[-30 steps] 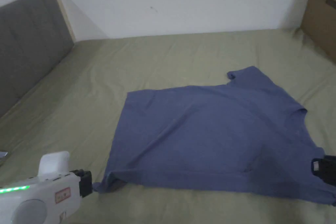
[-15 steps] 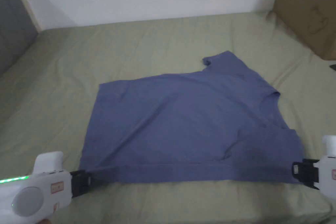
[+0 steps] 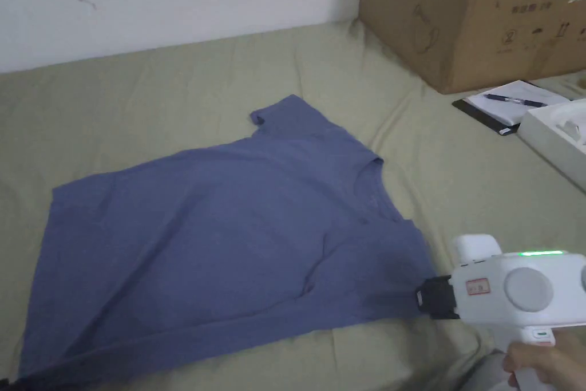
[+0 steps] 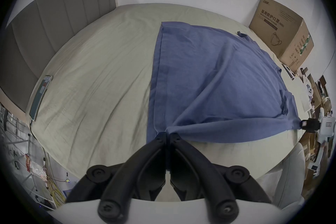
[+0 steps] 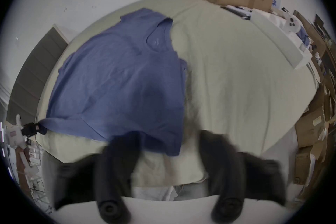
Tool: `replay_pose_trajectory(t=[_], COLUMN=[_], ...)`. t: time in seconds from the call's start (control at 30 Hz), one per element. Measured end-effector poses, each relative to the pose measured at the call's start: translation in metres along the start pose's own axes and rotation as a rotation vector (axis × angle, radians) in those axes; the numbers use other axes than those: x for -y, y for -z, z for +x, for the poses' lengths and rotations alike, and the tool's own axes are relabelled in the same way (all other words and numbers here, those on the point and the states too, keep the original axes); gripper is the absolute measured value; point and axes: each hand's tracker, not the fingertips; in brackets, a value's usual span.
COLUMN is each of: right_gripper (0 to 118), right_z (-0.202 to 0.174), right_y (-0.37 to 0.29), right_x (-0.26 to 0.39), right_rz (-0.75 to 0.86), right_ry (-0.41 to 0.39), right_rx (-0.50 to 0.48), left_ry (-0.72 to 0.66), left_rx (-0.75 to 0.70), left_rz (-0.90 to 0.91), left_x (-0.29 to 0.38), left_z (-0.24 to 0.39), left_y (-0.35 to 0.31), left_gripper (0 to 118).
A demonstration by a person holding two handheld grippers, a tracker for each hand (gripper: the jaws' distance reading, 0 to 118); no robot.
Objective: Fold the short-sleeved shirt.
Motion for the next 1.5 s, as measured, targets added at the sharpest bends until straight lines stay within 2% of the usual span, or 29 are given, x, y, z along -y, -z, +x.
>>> replay_pose_trajectory(t=[0.03, 0.07, 0.13, 0.33, 0.5, 0.63, 0.77, 0.9, 0.93, 0.97, 1.0, 1.03, 1.07, 1.1, 1.13, 1.17, 1.23, 1.27, 1.3, 1.33, 1.37, 1.4, 1.43, 1.5], right_gripper=[21, 5, 4, 4, 4, 4, 4, 4, 4, 4, 16, 44, 83, 107, 107, 105, 102, 96, 74, 50, 25, 2, 0, 0], right_z=[-0.003, -0.006, -0.010, -0.008, -0.004, -0.009, -0.022, -0.039, -0.041, -0.042, -0.043, -0.043, -0.041, -0.039, -0.037, -0.033, -0.031, -0.032, -0.031, -0.034, -0.037, -0.040, -0.039, -0.042], right_y=[0.010, 0.015, 0.013, -0.013, -0.034, -0.037, -0.012, 0.039, 0.050, 0.062, 0.071, 0.079, 0.085, 0.088, 0.082, 0.072, 0.054, 0.041, 0.026, 0.012, 0.001, -0.006, -0.011, -0.017], right_x=[-0.002, -0.001, -0.002, -0.009, -0.037, -0.083, -0.138, -0.173, -0.176, -0.177, -0.178, -0.177, -0.174, -0.171, -0.164, -0.160, -0.152, -0.146, -0.139, -0.128, -0.118, -0.108, -0.098, -0.076], right_rz=[-0.043, -0.054, -0.006, 0.029, 0.092, 0.143, 0.136, 0.084, 0.083, 0.073, 0.047, 0.010, -0.028, -0.048, -0.029, 0.015, 0.023, 0.059, 0.096, 0.133, 0.144, 0.131, 0.116, 0.100], right_ry=[0.012, 0.015, -0.001, -0.062, -0.024, 0.000, 0.011, -0.027, -0.016, -0.008, -0.021, -0.023, -0.031, -0.025, -0.011, 0.008, 0.000, -0.036, -0.070, -0.107, -0.140, -0.157, -0.153, -0.126], right_rx=[0.015, -0.045, 0.048, 0.028, -0.026, -0.028, -0.017, 0.057, 0.064, 0.066, 0.081, 0.114, 0.119, 0.124, 0.121, 0.077, 0.078, 0.073, 0.081, 0.080, 0.087, 0.096, 0.085, 0.042], left_ry=[0.003, 0.008, 0.014, 0.037, 0.015, 0.010, 0.034, 0.083, 0.089, 0.103, 0.092, 0.086, 0.075, 0.045, 0.012, -0.023, -0.034, -0.030, -0.019, -0.004, 0.000, 0.006, 0.000, -0.047], left_rx=[-0.005, -0.006, -0.017, -0.020, -0.020, -0.024, -0.023, -0.059, -0.065, -0.079, -0.119, -0.129, -0.115, -0.080, -0.034, -0.014, -0.008, -0.011, -0.007, 0.006, 0.013, 0.023, 0.025, 0.075], left_rz=[0.002, -0.001, -0.004, -0.006, 0.024, 0.035, 0.032, 0.011, 0.004, -0.009, -0.023, -0.046, -0.074, -0.055, -0.019, -0.008, -0.005, 0.003, 0.016, 0.024, 0.036, 0.049, 0.051, 0.036], left_x=[0.000, 0.001, 0.002, -0.005, -0.018, -0.049, -0.096, -0.127, -0.131, -0.133, -0.132, -0.132, -0.132, -0.129, -0.126, -0.123, -0.115, -0.107, -0.100, -0.090, -0.079, -0.071, -0.059, -0.039], left_z=[0.000, 0.010, 0.011, 0.015, 0.010, 0.010, 0.019, 0.030, 0.031, 0.034, 0.036, 0.035, 0.032, 0.029, 0.024, 0.021, 0.015, 0.011, 0.011, 0.011, 0.011, 0.003, 0.002, -0.002], left_y=[0.000, -0.005, -0.007, -0.014, -0.016, -0.009, 0.016, 0.064, 0.076, 0.085, 0.088, 0.095, 0.097, 0.093, 0.080, 0.072, 0.055, 0.040, 0.029, 0.015, 0.003, 0.000, -0.006, -0.010], left_gripper=[1, 1, 1, 1, 1, 1, 1, 1, 3, 12, 45, 81, 109, 118, 118, 118, 117, 117, 110, 95, 65, 18, 0, 0])
